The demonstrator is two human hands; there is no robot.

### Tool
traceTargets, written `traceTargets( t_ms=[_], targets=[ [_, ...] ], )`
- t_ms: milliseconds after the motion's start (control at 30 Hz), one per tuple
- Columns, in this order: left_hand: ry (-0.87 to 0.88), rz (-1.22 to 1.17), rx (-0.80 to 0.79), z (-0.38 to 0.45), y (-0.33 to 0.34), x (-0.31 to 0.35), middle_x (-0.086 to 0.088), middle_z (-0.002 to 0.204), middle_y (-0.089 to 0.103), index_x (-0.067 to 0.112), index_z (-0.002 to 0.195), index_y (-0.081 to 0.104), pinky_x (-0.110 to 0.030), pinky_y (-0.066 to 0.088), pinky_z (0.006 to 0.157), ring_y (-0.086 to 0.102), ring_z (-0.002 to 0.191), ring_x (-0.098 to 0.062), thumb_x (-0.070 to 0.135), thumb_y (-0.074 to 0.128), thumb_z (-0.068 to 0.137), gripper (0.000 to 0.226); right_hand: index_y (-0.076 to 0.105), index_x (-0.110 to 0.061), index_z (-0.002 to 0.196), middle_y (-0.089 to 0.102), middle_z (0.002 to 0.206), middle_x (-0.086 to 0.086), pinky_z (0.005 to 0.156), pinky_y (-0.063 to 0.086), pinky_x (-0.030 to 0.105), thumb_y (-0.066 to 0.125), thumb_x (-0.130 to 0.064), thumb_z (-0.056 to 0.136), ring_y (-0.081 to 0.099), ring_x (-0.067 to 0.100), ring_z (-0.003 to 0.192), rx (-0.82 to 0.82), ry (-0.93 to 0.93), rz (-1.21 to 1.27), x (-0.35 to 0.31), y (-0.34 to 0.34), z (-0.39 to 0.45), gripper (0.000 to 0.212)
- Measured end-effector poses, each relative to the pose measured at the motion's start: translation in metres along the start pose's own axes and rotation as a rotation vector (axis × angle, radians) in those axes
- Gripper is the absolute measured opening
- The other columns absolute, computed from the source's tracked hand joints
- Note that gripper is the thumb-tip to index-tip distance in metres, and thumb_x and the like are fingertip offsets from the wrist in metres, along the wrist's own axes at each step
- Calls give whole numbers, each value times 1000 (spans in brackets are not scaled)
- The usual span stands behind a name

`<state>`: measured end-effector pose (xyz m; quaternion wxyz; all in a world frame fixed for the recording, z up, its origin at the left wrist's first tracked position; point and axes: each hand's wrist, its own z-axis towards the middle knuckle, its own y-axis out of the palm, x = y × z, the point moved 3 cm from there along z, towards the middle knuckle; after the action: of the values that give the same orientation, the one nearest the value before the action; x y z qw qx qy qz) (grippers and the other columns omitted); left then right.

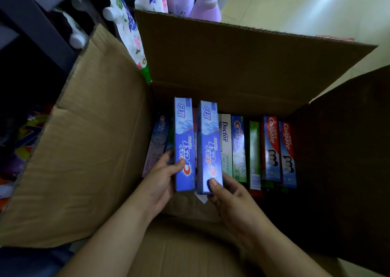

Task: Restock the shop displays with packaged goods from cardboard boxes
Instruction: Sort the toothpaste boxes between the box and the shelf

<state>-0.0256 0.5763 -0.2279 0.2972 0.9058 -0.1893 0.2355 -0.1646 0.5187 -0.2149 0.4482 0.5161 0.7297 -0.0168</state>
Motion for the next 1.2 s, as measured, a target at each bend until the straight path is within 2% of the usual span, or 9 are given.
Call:
traceTargets(
  t_ms=[200,367,433,600,833,900,1000,1100,1200],
  targets=[
    [-4,-30,-47,1,1,-3,-15,112,69,11,130,49,-37,60,73,70,91,-25,7,47,94,37,63,-7,116,72,109,6,76,54,21,60,-11,87,69,12,96,-25,-46,-138,-4,7,2,29],
    [21,139,-1,3,-4,-6,-10,111,70,14,128,52,-34,57,77,69,97,-22,42,72,73,64,63,-16,119,66,121,8,100,49,42,68,-24,85,64,21,111,2,-37,-360,10,13,4,35],
    [5,163,7,3,-8,-10,-9,112,70,15,125,53,-31,57,71,70,95,-21,39,76,64,70,63,-21,118,60,126,9,101,48,40,65,-33,79,63,17,111,4,-51,-417,14,16,4,40],
    [41,93,-23,1,-10,-11,-13,103,70,16,117,56,-28,57,62,71,82,-20,29,79,46,76,57,-24,127,48,121,-2,96,45,17,59,-31,92,55,3,109,-13,-55,-595,16,16,8,35],
    [34,113,19,-1,-8,-10,-6,78,74,8,121,55,-21,53,51,70,64,-14,12,69,60,63,52,-28,136,53,129,-3,101,46,29,61,-51,80,56,6,113,-25,2,-629,28,13,13,61],
    [25,129,38,-1,-9,-11,-6,75,74,7,118,57,-21,52,49,70,61,-14,8,74,56,65,56,-31,130,59,127,-3,100,47,30,62,-53,79,58,6,113,-17,20,-613,29,7,13,56],
    [15,168,96,3,-15,-12,-1,74,74,10,114,59,-20,52,49,70,62,-11,16,72,57,59,55,-28,128,60,124,2,94,48,25,62,-28,91,60,9,105,157,-3,-602,19,-11,17,37],
    [-7,190,124,6,-19,-12,0,72,74,15,108,61,-20,51,47,70,61,-9,26,69,57,53,47,-15,137,51,130,5,100,44,29,64,-26,90,54,16,115,410,-67,-905,3,-39,26,51],
    [-30,213,101,7,-20,-12,1,71,74,17,103,62,-20,52,47,70,61,-8,19,76,56,50,34,-11,145,35,143,10,112,30,31,66,-26,89,36,25,134,487,-75,-1118,-6,-52,39,67]
  ],
)
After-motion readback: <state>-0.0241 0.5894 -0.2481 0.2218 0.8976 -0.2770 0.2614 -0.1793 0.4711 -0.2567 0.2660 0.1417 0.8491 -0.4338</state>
